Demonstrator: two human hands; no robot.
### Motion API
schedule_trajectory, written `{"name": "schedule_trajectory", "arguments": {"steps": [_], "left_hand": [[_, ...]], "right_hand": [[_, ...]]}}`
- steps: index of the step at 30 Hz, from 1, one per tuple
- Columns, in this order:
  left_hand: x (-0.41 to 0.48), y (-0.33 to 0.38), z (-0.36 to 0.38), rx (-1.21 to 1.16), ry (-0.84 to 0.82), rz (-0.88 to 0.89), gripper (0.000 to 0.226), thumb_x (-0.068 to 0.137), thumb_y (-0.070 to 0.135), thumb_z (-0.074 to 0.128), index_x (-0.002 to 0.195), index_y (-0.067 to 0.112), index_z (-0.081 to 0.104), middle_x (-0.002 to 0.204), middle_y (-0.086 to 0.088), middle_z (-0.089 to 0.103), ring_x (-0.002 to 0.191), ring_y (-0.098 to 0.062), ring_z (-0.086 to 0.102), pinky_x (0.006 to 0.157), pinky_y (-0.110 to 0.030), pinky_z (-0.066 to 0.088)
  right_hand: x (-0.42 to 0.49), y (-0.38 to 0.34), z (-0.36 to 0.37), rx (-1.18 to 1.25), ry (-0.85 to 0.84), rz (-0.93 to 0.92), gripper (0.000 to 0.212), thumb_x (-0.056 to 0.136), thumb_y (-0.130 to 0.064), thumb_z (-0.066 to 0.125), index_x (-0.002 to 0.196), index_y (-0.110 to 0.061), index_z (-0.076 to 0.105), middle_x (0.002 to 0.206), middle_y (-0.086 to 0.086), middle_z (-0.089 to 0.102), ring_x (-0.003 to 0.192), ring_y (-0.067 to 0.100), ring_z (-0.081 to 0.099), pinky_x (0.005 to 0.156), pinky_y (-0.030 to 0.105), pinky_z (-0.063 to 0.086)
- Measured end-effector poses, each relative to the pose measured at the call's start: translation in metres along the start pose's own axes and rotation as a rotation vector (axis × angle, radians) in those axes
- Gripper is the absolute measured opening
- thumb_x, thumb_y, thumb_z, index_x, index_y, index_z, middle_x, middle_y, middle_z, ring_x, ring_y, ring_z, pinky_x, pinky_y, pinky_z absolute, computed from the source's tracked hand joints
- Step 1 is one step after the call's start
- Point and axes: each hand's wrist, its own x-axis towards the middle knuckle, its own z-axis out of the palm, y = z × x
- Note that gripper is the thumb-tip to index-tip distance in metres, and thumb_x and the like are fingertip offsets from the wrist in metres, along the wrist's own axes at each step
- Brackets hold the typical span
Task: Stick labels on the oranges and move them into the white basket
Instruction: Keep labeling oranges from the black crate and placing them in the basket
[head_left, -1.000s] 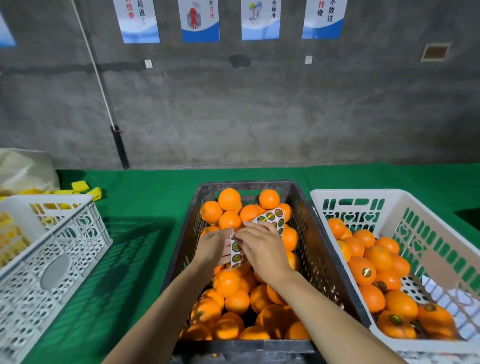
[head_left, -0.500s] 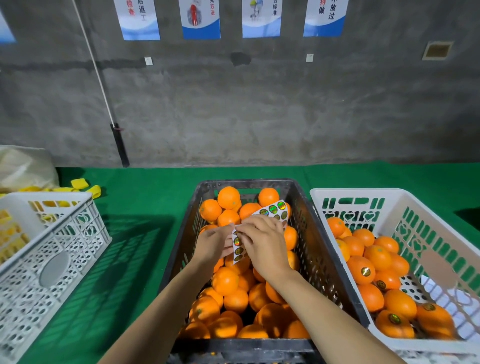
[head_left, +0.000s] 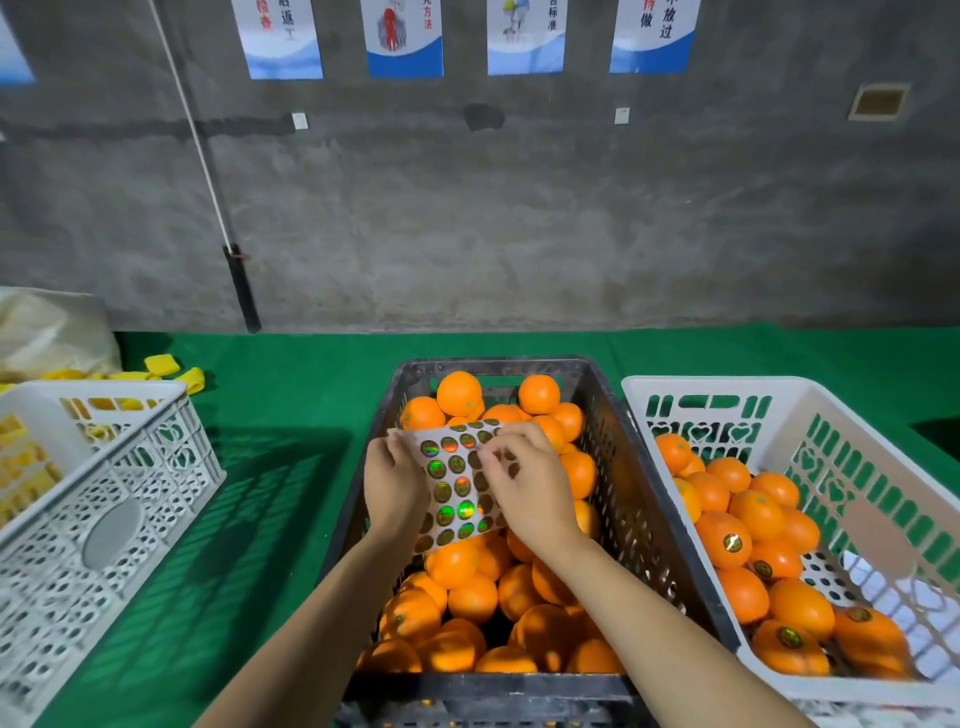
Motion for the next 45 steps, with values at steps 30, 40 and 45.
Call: {"name": "schedule_trajectory", "arguments": {"steps": [30,40,45], "left_hand": [[-0.004,0.008,-0.001,-0.058,0.103,0.051,0.03,0.109,0.026,0.027,0.089,0.007,0.039,0.077,-0.006,0.04,0.064,-0.014,0.037,0.058,-0.032,0.03],[-0.004,0.009,-0.003,-0.087,0.109,0.038,0.033,0.108,0.029,0.026,0.094,0.004,0.043,0.08,-0.011,0.047,0.067,-0.019,0.044,0.061,-0.036,0.036],[-0.005,0.009,-0.002,-0.074,0.109,0.044,0.033,0.108,0.028,0.026,0.093,0.003,0.042,0.079,-0.01,0.045,0.067,-0.018,0.041,0.06,-0.035,0.034]], "right_hand": [[-0.014,0.027,0.065,0.084,-0.8,0.582,0.033,0.094,-0.009,0.063,0.127,-0.007,0.055,0.118,0.011,0.058,0.092,0.012,0.058,0.084,0.026,0.043],[-0.018,0.028,0.072,-0.266,-0.995,0.521,0.101,0.081,-0.051,0.077,0.158,-0.017,0.021,0.16,0.013,0.019,0.145,0.035,0.031,0.117,0.041,0.033],[-0.018,0.023,0.071,-0.487,-0.977,0.363,0.098,0.08,-0.035,0.082,0.156,-0.017,0.023,0.156,0.012,0.027,0.14,0.036,0.037,0.114,0.042,0.037]]}}
